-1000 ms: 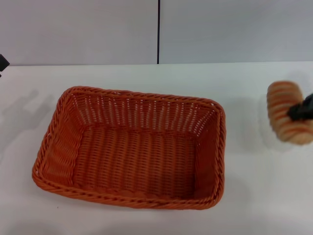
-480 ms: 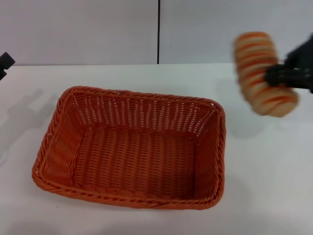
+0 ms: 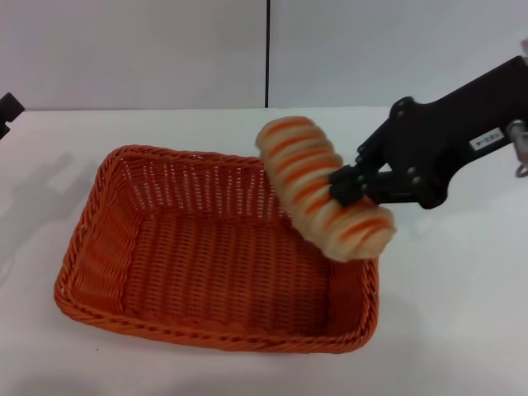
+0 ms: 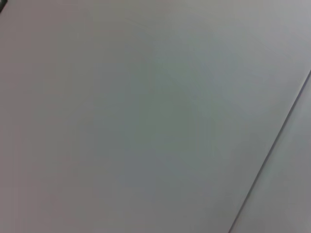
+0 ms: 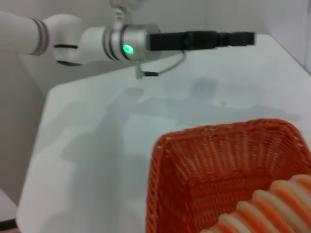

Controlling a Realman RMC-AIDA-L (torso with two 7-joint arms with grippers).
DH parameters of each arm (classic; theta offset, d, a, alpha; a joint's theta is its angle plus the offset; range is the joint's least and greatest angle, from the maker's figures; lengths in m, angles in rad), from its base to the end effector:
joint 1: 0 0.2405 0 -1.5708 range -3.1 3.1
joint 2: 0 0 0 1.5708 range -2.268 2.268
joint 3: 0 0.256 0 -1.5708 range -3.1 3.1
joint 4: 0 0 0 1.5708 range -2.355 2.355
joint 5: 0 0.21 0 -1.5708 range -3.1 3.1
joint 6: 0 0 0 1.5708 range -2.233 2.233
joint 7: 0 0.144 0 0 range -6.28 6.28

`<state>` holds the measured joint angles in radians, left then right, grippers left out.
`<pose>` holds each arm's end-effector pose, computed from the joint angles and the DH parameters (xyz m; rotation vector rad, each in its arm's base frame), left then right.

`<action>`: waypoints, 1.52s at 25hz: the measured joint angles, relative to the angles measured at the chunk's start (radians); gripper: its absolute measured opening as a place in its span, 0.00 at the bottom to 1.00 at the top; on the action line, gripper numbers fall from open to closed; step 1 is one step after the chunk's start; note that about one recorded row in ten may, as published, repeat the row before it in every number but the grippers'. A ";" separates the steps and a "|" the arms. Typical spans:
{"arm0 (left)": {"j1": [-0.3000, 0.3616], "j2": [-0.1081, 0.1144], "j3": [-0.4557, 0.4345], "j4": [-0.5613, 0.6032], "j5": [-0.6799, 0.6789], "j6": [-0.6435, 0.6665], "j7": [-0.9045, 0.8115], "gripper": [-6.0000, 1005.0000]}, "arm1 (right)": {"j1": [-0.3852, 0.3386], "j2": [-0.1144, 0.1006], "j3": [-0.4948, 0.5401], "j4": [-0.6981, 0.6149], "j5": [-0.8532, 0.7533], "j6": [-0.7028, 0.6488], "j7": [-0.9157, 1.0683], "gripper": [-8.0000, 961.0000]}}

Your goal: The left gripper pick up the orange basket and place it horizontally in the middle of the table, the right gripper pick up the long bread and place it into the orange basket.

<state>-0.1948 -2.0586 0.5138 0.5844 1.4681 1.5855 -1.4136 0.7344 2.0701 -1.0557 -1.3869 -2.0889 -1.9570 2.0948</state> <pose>-0.3473 0.2593 0.0786 -1.9097 -0.9346 -1.1944 0.0960 0.3290 0.0457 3.0489 -0.2780 -0.1127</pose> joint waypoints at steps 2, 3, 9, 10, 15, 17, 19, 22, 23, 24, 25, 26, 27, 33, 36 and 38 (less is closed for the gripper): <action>0.002 0.000 0.000 0.000 0.000 0.000 0.000 0.54 | 0.005 -0.001 0.001 0.045 0.025 0.002 -0.045 0.06; 0.003 0.000 0.000 0.000 0.000 0.001 0.000 0.54 | 0.007 -0.001 0.002 0.068 0.043 0.001 -0.067 0.06; 0.004 0.000 0.000 0.000 0.000 0.006 -0.001 0.54 | 0.014 -0.002 0.016 0.151 0.106 -0.004 -0.110 0.05; 0.004 0.000 0.000 0.000 0.000 0.006 -0.001 0.54 | 0.014 -0.002 0.016 0.156 0.107 -0.004 -0.112 0.08; 0.003 0.000 0.003 0.000 0.000 0.008 -0.001 0.54 | 0.011 -0.003 0.023 0.157 0.110 0.006 -0.114 0.27; 0.003 0.000 0.003 0.000 0.001 0.008 -0.001 0.54 | 0.008 -0.003 0.034 0.155 0.111 0.012 -0.118 0.37; 0.003 0.000 0.002 0.000 0.001 0.008 -0.001 0.54 | -0.003 -0.005 0.080 0.131 0.111 0.010 -0.125 0.47; 0.010 0.000 0.001 0.000 0.000 0.009 0.005 0.54 | -0.026 -0.004 0.120 0.082 0.112 0.002 -0.125 0.50; 0.013 0.000 -0.001 0.000 0.000 0.010 0.007 0.54 | -0.049 -0.003 0.149 0.045 0.113 0.000 -0.125 0.52; 0.016 0.000 -0.004 0.000 0.000 0.010 0.012 0.54 | -0.095 0.001 0.193 -0.003 0.132 0.003 -0.128 0.53; 0.016 0.000 -0.004 0.000 0.000 0.010 0.012 0.54 | -0.095 0.001 0.193 -0.003 0.132 0.003 -0.128 0.54; 0.024 0.000 -0.012 0.000 0.000 0.010 0.041 0.54 | -0.152 0.002 0.231 -0.014 0.184 0.019 -0.145 0.55; 0.024 0.000 -0.012 0.000 0.000 0.010 0.041 0.54 | -0.152 0.002 0.231 -0.014 0.184 0.019 -0.145 0.56; 0.040 -0.003 -0.044 -0.096 -0.019 0.025 0.275 0.54 | -0.401 0.003 0.354 0.194 0.516 0.141 -0.390 0.57; 0.045 -0.002 -0.086 -0.150 -0.024 0.034 0.375 0.54 | -0.460 0.003 0.456 0.370 0.633 0.151 -0.564 0.57; 0.054 -0.004 -0.130 -0.185 -0.025 0.038 0.441 0.54 | -0.473 0.002 0.498 0.433 0.660 0.152 -0.625 0.57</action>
<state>-0.1405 -2.0629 0.3837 0.3998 1.4434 1.6234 -0.9723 0.2612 2.0724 -0.5577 -0.9535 -1.4291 -1.8053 1.4696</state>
